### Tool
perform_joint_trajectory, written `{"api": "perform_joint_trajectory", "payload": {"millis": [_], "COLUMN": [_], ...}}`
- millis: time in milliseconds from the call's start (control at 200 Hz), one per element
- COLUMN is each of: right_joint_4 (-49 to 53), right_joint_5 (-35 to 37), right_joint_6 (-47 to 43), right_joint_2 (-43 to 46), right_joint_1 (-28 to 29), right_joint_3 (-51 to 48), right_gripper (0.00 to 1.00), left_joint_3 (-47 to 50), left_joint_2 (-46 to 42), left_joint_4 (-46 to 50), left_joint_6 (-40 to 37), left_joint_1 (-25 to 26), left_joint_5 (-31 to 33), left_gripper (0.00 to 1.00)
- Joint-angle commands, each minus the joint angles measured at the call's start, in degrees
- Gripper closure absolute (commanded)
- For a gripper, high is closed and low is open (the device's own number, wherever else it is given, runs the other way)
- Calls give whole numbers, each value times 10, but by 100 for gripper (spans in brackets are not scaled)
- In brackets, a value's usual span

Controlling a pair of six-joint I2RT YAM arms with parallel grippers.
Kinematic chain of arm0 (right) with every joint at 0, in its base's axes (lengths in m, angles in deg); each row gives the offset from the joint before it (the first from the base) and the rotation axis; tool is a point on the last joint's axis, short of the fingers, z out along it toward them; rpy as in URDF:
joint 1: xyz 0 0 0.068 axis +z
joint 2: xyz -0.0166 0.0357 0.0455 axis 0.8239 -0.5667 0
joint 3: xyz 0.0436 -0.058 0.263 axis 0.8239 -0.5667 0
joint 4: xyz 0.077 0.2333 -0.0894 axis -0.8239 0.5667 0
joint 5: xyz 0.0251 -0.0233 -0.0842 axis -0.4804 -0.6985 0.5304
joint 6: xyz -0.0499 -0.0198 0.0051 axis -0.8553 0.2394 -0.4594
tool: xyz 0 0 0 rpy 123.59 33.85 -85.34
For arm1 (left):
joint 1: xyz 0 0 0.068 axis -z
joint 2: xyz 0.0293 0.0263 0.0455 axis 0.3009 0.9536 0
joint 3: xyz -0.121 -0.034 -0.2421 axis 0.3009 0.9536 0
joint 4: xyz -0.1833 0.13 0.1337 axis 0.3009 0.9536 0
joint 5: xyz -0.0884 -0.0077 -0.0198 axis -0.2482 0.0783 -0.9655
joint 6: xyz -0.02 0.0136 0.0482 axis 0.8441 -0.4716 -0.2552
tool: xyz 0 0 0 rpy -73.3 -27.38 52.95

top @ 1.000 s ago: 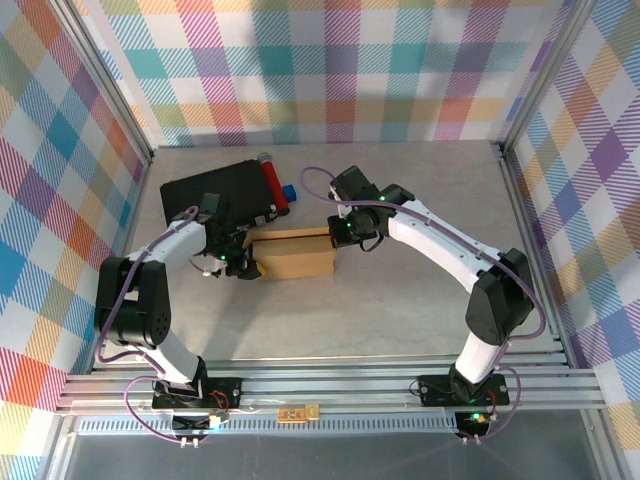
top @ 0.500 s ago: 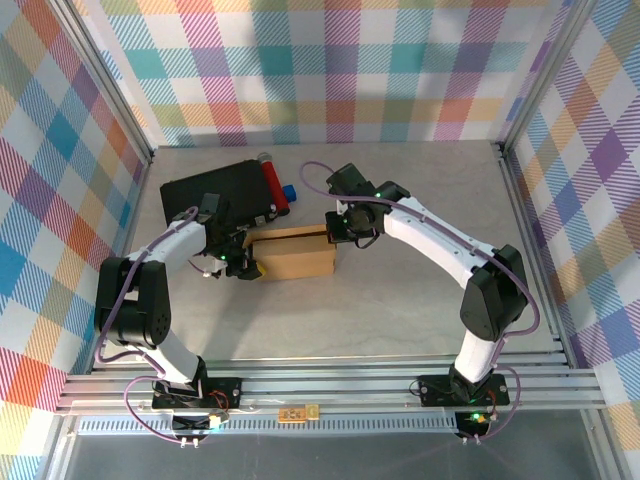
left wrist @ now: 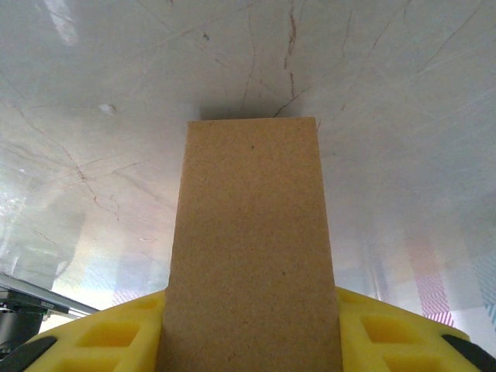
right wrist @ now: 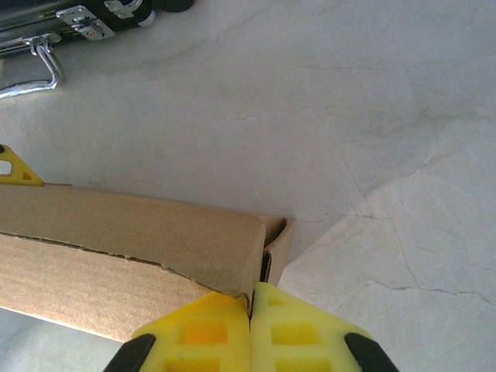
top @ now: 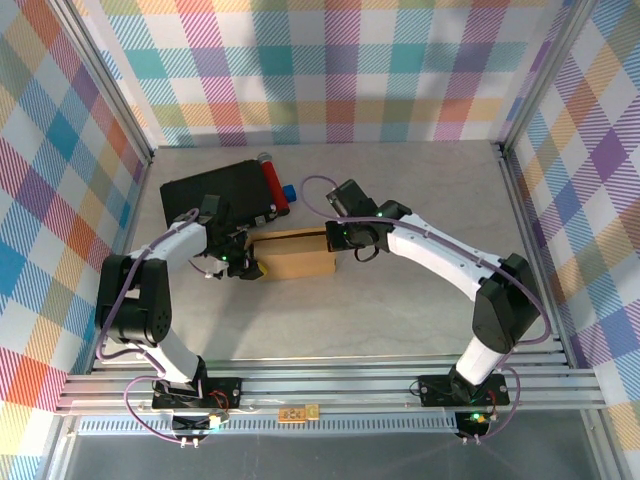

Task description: Fold the paper box

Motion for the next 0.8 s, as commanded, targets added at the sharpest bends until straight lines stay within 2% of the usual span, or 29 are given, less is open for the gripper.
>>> {"api": "perform_joint_trajectory", "payload": {"millis": [0,50,120,260,295,375,475,585,625,690,795], "right_joint_4": [46,45,45,58,61,64,64,65,66,69,70], "right_joint_5": [0,13,31,42,42,40,41,45,45,44,42], "right_joint_6": [0,-1,-5,-19,-20,-22,-23,-28,-29,-30,-31], "right_joint_2": [-23,-24,-25,-41,-45,-52,-52,-55,-57,-60,-60], "right_joint_1": [16,16,16,16,16,16,16,16,16,16,16], "right_joint_3": [-39,-40,-36,-8,-3,3,5,11,13,17,21], "right_gripper": [100,100,100,100,100,100,100,100,100,100,100], "left_joint_3": [18,21,24,4,-8,-24,-32,-75,-93,-119,-147], "left_joint_2": [19,16,8,-16,-22,-40,-70,-103,-114,-131,-162], "left_joint_4": [-54,-65,-70,-10,19,77,127,212,231,250,231], "left_joint_6": [13,8,-11,-78,-117,-172,-232,-329,-374,-454,-609], "left_joint_1": [-4,-6,-11,-32,-38,-50,-60,-64,-64,-63,-49], "left_joint_5": [62,61,61,64,71,88,117,207,234,262,245], "left_gripper": [76,59,42,21,16,9,8,11,16,29,58]}}
